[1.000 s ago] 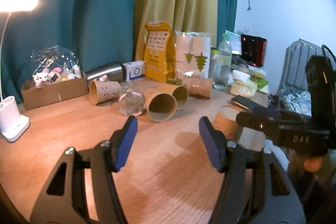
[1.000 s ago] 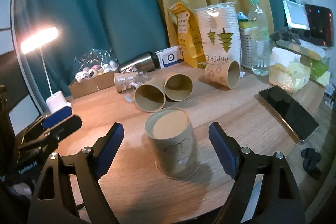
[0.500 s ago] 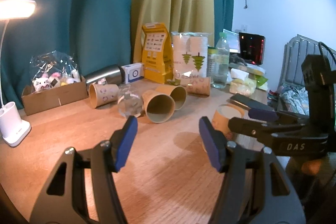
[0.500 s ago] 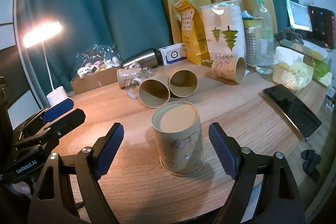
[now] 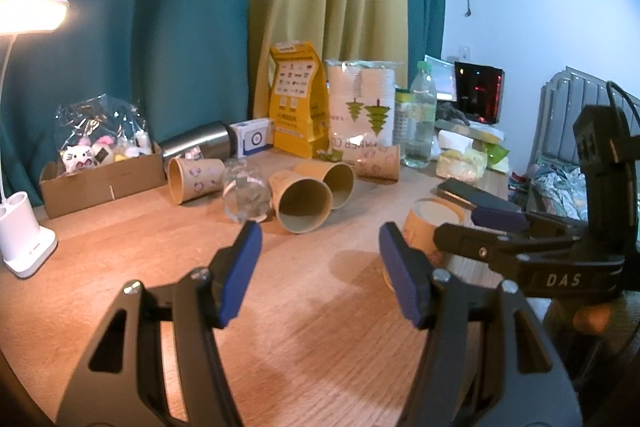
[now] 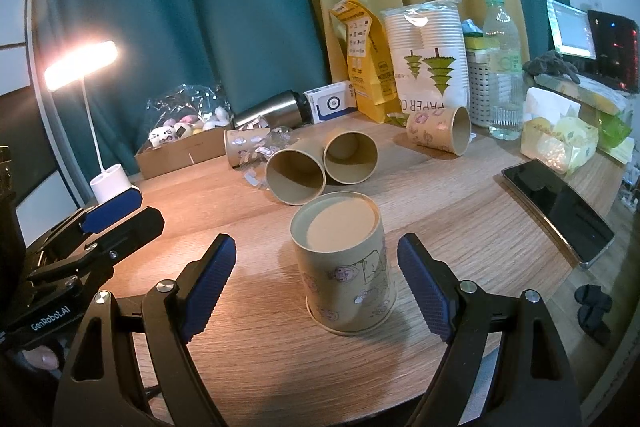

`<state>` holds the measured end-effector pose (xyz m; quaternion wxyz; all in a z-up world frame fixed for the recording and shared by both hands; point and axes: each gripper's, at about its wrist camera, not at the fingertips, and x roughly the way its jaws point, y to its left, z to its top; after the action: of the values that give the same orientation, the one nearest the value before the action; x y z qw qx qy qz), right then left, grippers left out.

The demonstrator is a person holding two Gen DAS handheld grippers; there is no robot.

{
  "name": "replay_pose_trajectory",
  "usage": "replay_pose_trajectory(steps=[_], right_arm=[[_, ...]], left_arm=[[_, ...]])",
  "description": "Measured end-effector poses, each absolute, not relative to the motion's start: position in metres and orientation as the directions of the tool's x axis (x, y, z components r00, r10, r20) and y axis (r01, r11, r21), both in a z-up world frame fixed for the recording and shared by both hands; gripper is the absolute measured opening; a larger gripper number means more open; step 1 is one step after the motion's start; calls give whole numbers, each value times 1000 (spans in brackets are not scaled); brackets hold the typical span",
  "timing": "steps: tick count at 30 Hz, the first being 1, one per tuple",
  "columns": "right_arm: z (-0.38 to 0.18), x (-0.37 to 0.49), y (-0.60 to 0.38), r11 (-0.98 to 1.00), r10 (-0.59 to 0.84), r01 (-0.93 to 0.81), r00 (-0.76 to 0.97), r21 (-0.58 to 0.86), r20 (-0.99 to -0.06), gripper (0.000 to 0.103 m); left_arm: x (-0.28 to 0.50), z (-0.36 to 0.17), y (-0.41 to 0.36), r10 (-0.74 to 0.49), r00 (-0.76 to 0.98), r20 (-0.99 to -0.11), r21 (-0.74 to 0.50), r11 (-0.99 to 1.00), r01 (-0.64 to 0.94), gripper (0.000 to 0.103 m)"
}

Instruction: Flip cup upside down

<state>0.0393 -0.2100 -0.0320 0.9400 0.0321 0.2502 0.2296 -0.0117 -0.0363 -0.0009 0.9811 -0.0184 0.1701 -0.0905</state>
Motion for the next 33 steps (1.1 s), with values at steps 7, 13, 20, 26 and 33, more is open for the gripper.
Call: replay_pose_trajectory(steps=[7, 13, 20, 26, 33], right_arm=[[-33, 40, -211, 892, 448, -416, 770, 174, -455, 85], [-32, 40, -211, 892, 448, -417, 770, 174, -455, 85], [-32, 40, -211, 892, 449, -417, 769, 175, -455, 85], [-32, 40, -211, 891, 451, -418, 768, 177, -455, 85], [-33, 41, -212, 890, 453, -419, 767, 179, -455, 85]], left_arm=[[-11, -1, -35, -183, 925, -332, -73, 983, 168, 63], [-11, -1, -35, -183, 925, -333, -73, 983, 168, 63], [-11, -1, -36, -183, 925, -334, -72, 983, 168, 63], [-12, -1, -36, -183, 924, -334, -71, 983, 169, 63], [-12, -1, -36, -183, 924, -335, -71, 983, 170, 63]])
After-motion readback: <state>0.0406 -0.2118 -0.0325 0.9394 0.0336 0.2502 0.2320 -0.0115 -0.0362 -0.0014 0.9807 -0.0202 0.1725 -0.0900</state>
